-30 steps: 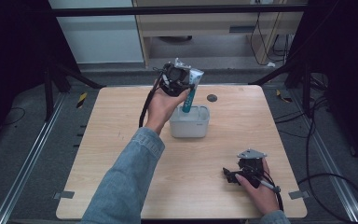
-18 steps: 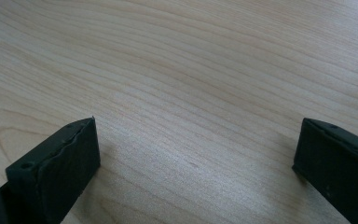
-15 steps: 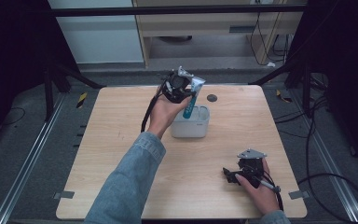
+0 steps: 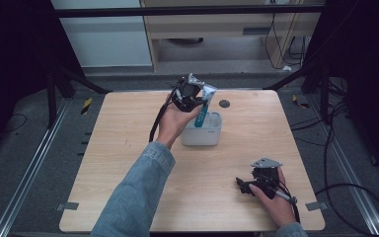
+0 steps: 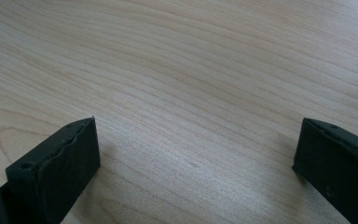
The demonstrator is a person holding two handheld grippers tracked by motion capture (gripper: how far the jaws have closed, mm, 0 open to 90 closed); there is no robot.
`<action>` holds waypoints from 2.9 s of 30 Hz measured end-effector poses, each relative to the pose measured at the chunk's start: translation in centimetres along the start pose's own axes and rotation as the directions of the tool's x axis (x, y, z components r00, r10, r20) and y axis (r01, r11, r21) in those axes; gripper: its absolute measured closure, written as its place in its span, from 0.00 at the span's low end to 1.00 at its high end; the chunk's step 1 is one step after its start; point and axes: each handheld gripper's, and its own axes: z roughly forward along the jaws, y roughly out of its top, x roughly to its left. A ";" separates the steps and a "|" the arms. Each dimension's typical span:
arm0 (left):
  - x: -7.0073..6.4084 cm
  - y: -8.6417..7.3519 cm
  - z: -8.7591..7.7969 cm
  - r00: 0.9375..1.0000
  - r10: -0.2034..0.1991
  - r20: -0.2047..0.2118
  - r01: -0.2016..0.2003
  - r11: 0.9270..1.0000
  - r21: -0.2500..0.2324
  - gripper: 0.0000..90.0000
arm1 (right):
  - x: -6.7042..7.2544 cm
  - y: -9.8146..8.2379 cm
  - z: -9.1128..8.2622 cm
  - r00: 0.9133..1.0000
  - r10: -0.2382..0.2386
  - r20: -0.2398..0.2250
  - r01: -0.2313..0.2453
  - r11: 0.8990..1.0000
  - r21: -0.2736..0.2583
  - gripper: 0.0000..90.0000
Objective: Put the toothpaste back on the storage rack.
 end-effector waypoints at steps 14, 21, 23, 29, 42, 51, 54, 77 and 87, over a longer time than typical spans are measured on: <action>0.2 -1.0 0.9 1.000 0.003 -0.015 -0.003 1.000 0.021 0.90 | 0.0 0.0 0.0 1.000 -0.002 0.001 0.002 1.000 0.000 0.00; 0.2 -1.4 1.0 1.000 -0.001 -0.025 0.001 1.000 0.025 0.90 | 0.0 0.0 0.0 1.000 -0.001 0.000 0.001 1.000 0.000 0.00; 0.2 -1.5 1.0 1.000 0.005 -0.025 -0.005 1.000 0.028 0.90 | 0.0 0.0 0.0 1.000 -0.003 0.001 0.003 1.000 -0.002 0.00; 0.2 -1.8 1.2 1.000 0.002 -0.021 -0.001 0.999 0.036 0.90 | 0.0 0.0 0.0 1.000 -0.004 0.001 0.004 1.000 -0.002 0.00; 0.2 -2.6 1.7 1.000 -0.004 -0.017 0.005 0.999 0.054 0.90 | 0.0 0.0 0.0 1.000 -0.004 0.001 0.004 1.000 -0.002 0.00; 0.3 -2.9 2.0 1.000 -0.009 -0.012 0.010 0.998 0.069 0.90 | 0.0 0.0 0.0 1.000 -0.002 0.000 0.002 1.000 -0.002 0.00; 0.3 -3.0 2.1 1.000 -0.006 -0.008 0.007 0.997 0.074 0.90 | 0.0 0.0 0.0 1.000 -0.002 0.001 0.002 1.000 -0.002 0.00; 0.3 -3.4 2.5 1.000 -0.015 -0.005 0.015 0.995 0.095 0.90 | 0.0 0.0 0.0 1.000 -0.001 0.000 0.001 1.000 -0.001 0.00; 0.4 -3.7 2.9 1.000 -0.019 -0.003 0.020 0.994 0.103 0.90 | 0.0 0.0 0.0 1.000 0.000 0.000 0.000 1.000 0.000 0.00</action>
